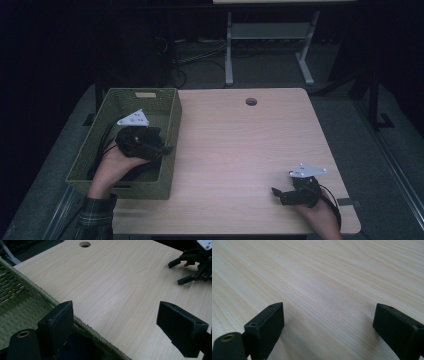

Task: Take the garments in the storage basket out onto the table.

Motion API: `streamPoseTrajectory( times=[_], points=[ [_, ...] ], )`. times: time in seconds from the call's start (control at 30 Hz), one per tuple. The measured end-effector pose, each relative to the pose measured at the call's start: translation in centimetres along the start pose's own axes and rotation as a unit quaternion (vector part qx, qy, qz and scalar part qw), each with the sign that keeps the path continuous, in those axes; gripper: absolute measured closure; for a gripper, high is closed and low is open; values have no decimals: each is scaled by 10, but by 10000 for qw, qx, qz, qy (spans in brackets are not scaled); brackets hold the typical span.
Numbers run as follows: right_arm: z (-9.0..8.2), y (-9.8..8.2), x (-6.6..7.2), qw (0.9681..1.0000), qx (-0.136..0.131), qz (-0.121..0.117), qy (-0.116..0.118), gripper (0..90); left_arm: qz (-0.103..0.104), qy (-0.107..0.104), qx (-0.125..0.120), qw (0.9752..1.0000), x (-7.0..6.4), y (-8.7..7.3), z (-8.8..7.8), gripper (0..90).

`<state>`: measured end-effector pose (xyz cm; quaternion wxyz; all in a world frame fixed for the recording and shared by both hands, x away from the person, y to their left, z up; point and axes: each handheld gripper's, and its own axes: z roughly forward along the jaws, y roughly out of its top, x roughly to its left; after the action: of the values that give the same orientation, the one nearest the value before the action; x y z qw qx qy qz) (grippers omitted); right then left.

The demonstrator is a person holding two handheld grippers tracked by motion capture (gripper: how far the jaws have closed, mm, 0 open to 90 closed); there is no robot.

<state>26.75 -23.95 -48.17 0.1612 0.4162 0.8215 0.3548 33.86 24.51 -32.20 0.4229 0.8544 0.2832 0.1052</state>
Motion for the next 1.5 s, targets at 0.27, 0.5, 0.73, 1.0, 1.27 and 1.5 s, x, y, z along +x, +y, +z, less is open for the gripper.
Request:
streamPoseTrajectory(
  times=[0.27,0.5,0.73,1.0,1.27,1.5],
  points=[
    [0,0,0,10000,0,1,-2,98,-30,160,-33,9999,8,-2,-14,139],
    [0,0,0,10000,0,4,-1,98,-98,302,-43,9995,16,-12,-27,139],
    [0,0,0,10000,-1,-1,3,98,-180,543,1,9984,29,-21,-44,139],
    [0,0,0,10000,2,-7,8,98,-236,727,81,9970,40,-29,-57,139],
    [0,0,0,10000,-1,0,6,99,-328,879,102,9955,51,-38,-67,139],
    [0,0,0,10000,1,5,0,98,-409,979,181,9942,59,-47,-74,139]
  ],
)
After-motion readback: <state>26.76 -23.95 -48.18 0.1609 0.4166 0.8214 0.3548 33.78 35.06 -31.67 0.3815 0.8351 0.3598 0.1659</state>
